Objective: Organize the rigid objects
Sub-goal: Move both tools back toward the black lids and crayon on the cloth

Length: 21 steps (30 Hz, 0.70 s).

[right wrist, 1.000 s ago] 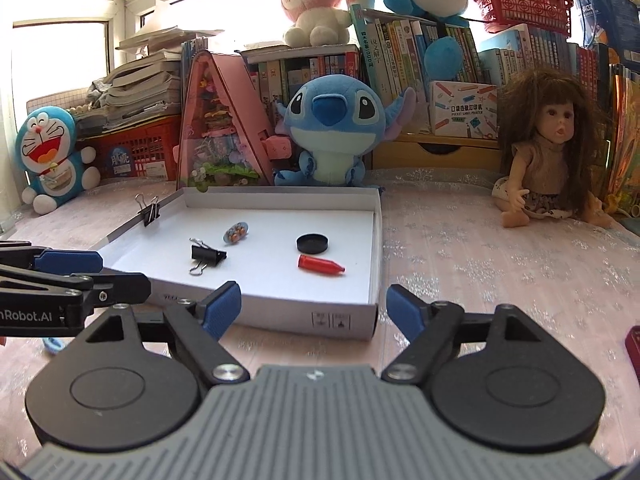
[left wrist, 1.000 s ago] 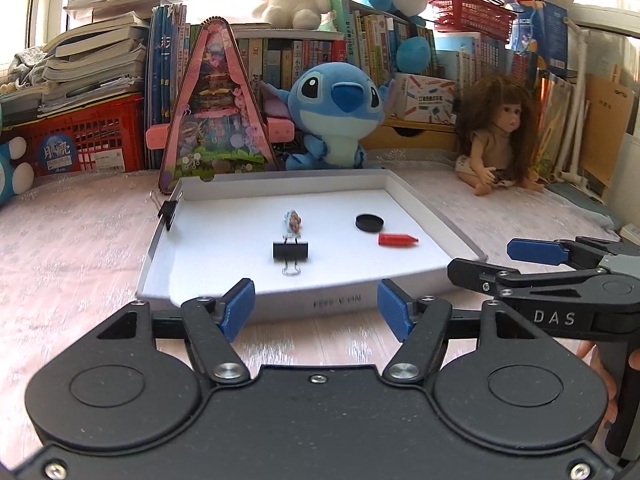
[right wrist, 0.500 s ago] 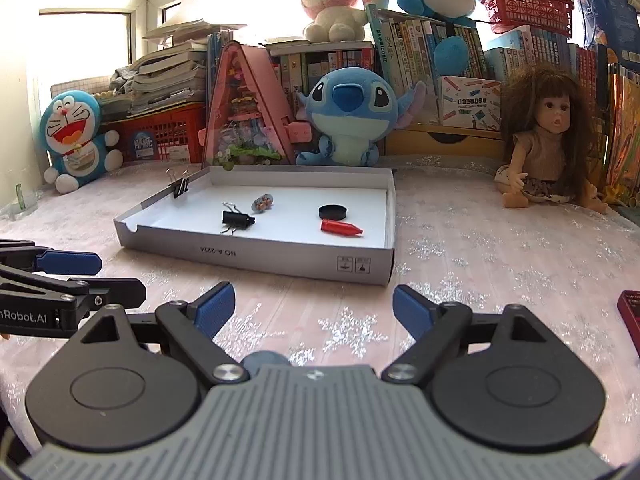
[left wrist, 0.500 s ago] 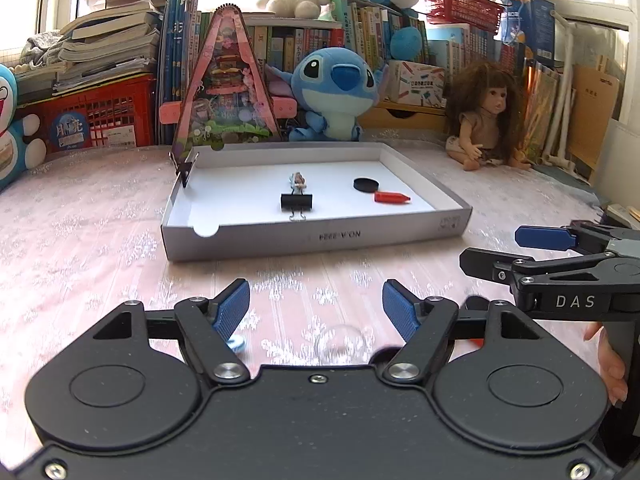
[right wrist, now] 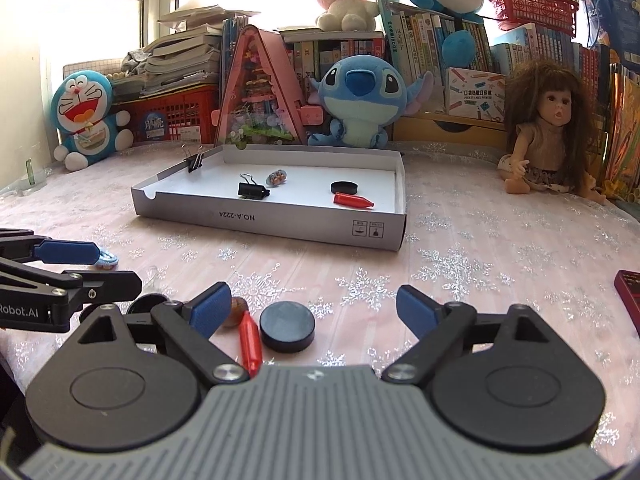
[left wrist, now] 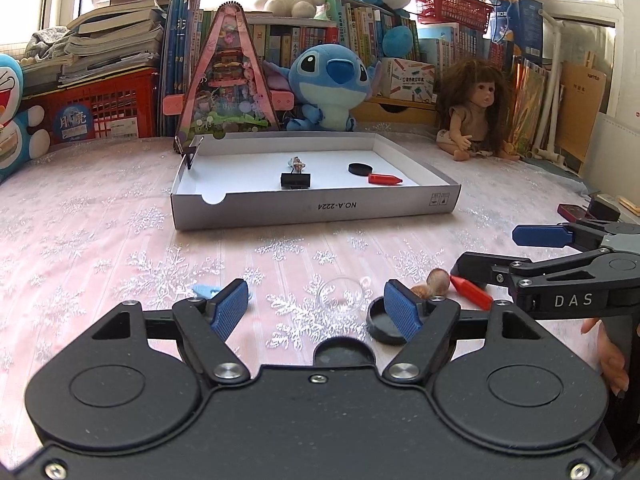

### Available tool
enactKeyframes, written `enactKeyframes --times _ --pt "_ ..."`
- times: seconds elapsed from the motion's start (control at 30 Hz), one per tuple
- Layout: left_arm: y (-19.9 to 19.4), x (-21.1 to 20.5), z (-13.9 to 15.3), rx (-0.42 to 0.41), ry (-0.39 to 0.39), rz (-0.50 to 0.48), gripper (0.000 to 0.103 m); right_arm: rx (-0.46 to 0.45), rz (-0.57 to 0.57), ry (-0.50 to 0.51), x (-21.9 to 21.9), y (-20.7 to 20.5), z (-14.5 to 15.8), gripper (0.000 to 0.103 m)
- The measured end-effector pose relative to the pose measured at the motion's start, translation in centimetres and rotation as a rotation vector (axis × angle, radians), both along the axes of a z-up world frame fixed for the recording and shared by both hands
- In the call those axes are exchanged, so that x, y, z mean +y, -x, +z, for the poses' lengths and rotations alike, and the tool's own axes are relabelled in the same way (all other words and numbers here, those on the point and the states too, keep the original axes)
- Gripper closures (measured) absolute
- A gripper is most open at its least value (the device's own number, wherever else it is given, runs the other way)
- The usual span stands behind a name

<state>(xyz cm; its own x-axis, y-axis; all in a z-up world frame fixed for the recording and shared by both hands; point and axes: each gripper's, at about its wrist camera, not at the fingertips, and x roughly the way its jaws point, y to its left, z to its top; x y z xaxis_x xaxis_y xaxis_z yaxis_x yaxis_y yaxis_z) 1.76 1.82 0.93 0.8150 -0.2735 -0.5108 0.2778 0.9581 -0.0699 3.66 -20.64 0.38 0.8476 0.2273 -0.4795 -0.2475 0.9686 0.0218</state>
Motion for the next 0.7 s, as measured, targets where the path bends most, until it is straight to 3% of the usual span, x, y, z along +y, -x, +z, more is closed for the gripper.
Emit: enactKeyframes --times 0.7 --pt "1.2 0.6 -1.1 0.023 0.012 0.014 0.03 0.012 0.004 0.025 0.2 0.9 -1.0 0.005"
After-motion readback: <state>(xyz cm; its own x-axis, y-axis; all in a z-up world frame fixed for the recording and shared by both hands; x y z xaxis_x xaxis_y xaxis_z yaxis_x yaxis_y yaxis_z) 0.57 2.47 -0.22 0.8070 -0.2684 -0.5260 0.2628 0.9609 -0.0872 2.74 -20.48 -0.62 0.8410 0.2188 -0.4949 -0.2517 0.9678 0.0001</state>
